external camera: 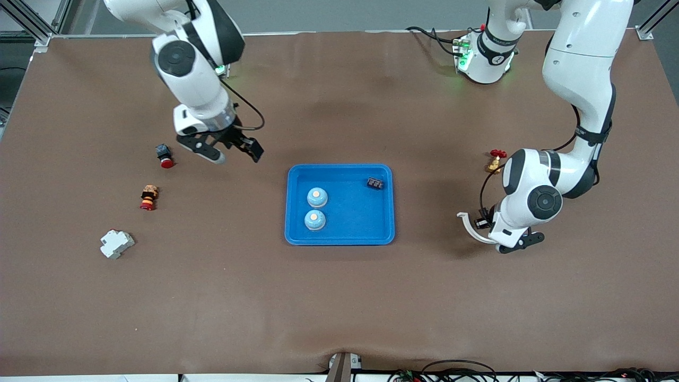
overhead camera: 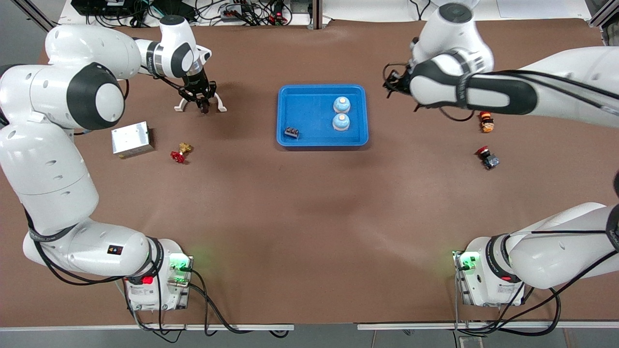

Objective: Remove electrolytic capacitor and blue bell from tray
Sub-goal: 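Set the capacitor inside the arch while the right gripper reaches the tray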

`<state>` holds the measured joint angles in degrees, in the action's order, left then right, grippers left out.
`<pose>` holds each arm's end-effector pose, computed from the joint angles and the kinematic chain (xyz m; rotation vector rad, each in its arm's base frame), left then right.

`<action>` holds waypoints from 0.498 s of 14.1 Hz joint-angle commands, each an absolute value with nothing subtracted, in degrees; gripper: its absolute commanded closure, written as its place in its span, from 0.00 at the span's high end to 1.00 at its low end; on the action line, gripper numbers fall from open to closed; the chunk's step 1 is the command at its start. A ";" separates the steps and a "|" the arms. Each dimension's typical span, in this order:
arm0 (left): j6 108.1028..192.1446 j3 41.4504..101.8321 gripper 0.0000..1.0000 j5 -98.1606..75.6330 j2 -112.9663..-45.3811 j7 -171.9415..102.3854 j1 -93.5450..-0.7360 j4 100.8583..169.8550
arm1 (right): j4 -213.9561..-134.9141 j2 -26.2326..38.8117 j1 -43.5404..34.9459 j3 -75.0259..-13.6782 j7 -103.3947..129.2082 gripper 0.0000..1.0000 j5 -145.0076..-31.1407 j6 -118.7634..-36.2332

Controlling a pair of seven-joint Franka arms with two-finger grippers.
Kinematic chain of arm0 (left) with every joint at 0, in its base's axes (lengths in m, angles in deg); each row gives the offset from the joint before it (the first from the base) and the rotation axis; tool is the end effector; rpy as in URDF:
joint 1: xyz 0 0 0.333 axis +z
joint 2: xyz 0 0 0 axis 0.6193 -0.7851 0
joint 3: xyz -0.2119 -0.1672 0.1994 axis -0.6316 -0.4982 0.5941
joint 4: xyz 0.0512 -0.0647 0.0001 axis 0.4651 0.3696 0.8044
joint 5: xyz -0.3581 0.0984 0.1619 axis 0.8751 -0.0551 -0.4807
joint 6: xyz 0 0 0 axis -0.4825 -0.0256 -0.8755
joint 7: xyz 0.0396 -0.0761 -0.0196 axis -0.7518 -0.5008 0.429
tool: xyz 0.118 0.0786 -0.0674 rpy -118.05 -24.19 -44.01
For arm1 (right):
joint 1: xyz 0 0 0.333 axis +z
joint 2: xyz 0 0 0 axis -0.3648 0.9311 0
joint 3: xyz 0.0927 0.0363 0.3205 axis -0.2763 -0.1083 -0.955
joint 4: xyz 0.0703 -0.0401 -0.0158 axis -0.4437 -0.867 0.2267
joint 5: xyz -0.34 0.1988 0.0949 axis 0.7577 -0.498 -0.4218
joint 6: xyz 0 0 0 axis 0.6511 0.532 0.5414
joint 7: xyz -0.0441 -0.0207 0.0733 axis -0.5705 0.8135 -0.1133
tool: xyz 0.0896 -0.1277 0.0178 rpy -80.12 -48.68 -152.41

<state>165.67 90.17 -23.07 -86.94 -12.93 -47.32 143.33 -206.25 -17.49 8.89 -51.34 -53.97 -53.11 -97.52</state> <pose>0.6248 -0.0936 0.1438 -3.0184 -0.4633 0.1962 0.4565 0.2852 0.3263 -2.9458 0.8271 -0.0640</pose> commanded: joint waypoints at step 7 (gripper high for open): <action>167.00 90.23 0.72 -25.09 -85.64 -12.57 -47.06 145.86 | -195.40 6.27 15.60 -50.59 -67.44 1.00 -51.93 -109.27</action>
<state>166.84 90.18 -23.53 -87.00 -12.93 -47.27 144.53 -201.11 1.37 14.02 -51.29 -64.65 -52.94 -110.07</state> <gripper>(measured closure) 0.648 0.000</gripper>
